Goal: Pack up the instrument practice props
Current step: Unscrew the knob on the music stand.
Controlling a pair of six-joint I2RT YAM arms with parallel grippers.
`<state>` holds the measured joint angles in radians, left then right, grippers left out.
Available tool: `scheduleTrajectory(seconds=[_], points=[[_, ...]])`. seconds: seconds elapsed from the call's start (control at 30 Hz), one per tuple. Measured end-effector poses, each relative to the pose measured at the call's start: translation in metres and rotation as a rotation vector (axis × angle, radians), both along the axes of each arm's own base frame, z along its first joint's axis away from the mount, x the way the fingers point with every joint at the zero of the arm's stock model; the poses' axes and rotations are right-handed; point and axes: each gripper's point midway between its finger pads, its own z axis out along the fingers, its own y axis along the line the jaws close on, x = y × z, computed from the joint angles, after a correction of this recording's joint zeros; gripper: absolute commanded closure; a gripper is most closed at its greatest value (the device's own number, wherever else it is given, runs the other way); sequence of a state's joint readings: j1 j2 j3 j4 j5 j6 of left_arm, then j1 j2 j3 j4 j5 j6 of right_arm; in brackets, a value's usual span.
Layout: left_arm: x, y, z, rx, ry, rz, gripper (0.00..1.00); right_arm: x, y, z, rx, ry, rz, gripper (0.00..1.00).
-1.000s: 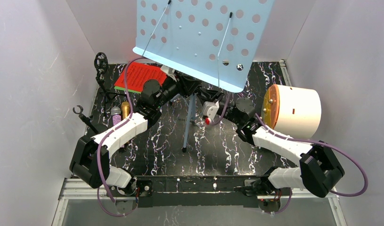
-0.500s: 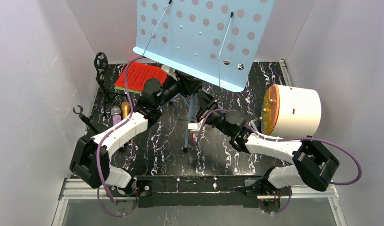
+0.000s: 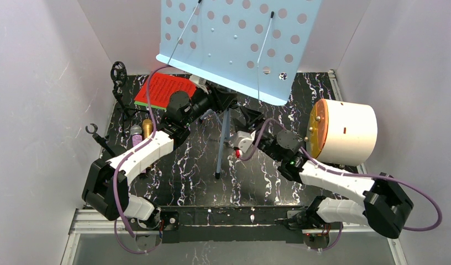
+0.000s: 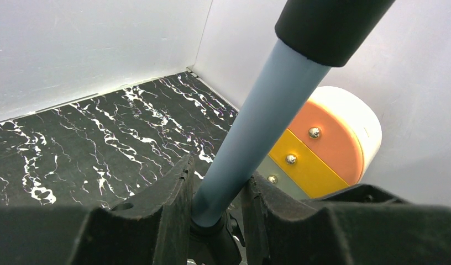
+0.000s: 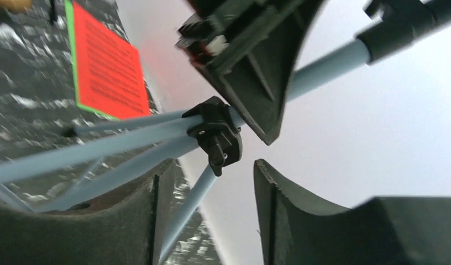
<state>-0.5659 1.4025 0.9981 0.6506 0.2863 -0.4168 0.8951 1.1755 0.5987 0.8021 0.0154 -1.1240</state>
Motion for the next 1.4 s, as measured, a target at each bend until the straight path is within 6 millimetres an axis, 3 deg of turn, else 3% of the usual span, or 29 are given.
scheduleTrajectory(seconds=[0.2,0.57,0.93,1.17,1.4], points=[[0.000,0.000,0.000,0.000,0.000,0.000,1.00,-0.011,-0.009,0.009,0.403,0.423,0.041,0.21],[0.000,0.000,0.001,0.002,-0.007,-0.002,1.00,-0.014,-0.002,-0.016,1.016,1.190,0.011,0.24],[-0.002,0.000,0.000,0.018,-0.033,-0.010,1.00,0.015,-0.010,-0.009,1.435,1.427,-0.007,0.25],[-0.004,0.001,-0.001,0.021,-0.047,-0.016,0.99,0.028,-0.001,-0.006,1.515,1.481,0.014,0.31],[-0.004,0.001,-0.002,0.030,-0.059,-0.016,0.92,0.039,-0.001,-0.006,1.569,1.523,0.032,0.44]])
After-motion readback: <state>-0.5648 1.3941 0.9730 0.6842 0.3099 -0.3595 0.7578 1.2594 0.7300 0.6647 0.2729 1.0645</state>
